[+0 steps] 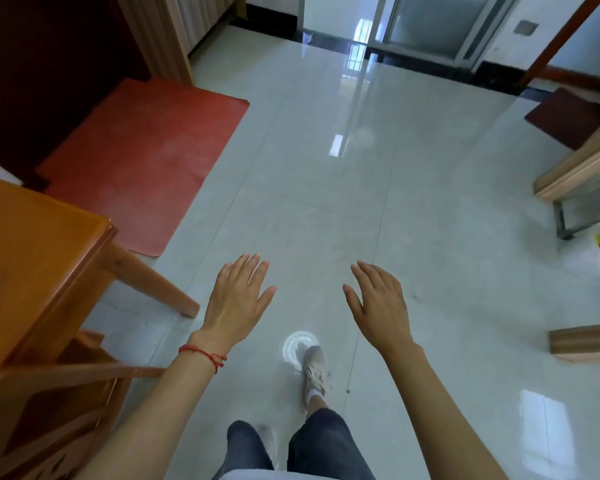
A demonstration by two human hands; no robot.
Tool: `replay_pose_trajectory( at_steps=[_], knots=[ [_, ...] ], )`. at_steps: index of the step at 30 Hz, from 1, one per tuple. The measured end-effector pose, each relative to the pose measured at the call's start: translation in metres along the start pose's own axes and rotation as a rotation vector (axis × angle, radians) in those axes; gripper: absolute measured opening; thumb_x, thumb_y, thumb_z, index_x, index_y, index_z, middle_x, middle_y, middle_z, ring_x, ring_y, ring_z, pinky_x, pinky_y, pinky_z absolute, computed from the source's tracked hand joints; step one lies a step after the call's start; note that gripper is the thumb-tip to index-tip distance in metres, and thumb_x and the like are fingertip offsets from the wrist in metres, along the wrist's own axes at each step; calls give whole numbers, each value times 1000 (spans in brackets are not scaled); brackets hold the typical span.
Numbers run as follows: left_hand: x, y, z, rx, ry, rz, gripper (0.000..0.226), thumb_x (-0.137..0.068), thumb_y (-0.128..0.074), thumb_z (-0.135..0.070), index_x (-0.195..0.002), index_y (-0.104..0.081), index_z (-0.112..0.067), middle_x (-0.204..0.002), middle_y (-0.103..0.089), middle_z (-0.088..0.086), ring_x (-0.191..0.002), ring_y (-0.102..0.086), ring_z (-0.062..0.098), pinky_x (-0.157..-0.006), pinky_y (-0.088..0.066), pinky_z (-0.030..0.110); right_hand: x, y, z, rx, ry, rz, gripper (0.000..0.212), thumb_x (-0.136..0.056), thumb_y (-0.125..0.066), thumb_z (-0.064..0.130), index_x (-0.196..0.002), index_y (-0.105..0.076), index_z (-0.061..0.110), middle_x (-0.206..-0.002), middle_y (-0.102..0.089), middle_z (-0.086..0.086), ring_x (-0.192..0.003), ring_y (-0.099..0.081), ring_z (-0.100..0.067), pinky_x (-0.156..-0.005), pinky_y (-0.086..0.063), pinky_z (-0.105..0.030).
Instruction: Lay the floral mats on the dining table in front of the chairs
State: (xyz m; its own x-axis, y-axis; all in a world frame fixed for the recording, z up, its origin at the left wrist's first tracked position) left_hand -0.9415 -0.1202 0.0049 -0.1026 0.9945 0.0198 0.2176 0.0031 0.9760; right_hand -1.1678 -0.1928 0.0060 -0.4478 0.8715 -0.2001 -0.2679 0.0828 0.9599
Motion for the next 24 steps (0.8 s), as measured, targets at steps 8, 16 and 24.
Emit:
replay_pose_trajectory(
  at_steps=[8, 16, 24],
  knots=[
    [-122, 17, 4, 15, 92, -42, 69, -98, -11, -47, -116, -60, -1, -119, -62, 17, -112, -58, 35, -91, -46, 50, -133, -7, -37, -1, 105, -8, 61, -99, -16, 44, -112, -64, 7, -114, -66, -8, -104, -62, -26, -95, -33, -30],
    [-210, 30, 45, 33, 198, -56, 70, -97, -10, -47, -116, -60, -2, -119, -62, 17, -111, -59, 34, -89, -47, 49, -256, -32, -33, -12, 213, 13, 61, -99, -16, 44, -112, -64, 9, -115, -66, -7, -105, -61, -25, -93, -41, -32],
    [-315, 51, 136, 44, 295, -80, 69, -98, -11, -46, -115, -60, -3, -118, -63, 17, -111, -59, 34, -91, -45, 50, -410, -77, 11, -68, 343, -15, 55, -99, -23, 42, -113, -63, 7, -115, -65, -9, -109, -55, -23, -95, -32, -31]
  ],
)
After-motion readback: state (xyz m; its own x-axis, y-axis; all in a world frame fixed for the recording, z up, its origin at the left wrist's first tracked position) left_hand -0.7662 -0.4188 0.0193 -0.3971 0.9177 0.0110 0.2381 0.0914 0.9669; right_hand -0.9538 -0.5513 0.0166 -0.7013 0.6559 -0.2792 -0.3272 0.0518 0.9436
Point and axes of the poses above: each hand's wrist, its own x-axis away from the middle knuckle, its own y-axis out of the back of the hand, z = x × y, the point moved 1 cm from there along -x, towards the middle knuckle
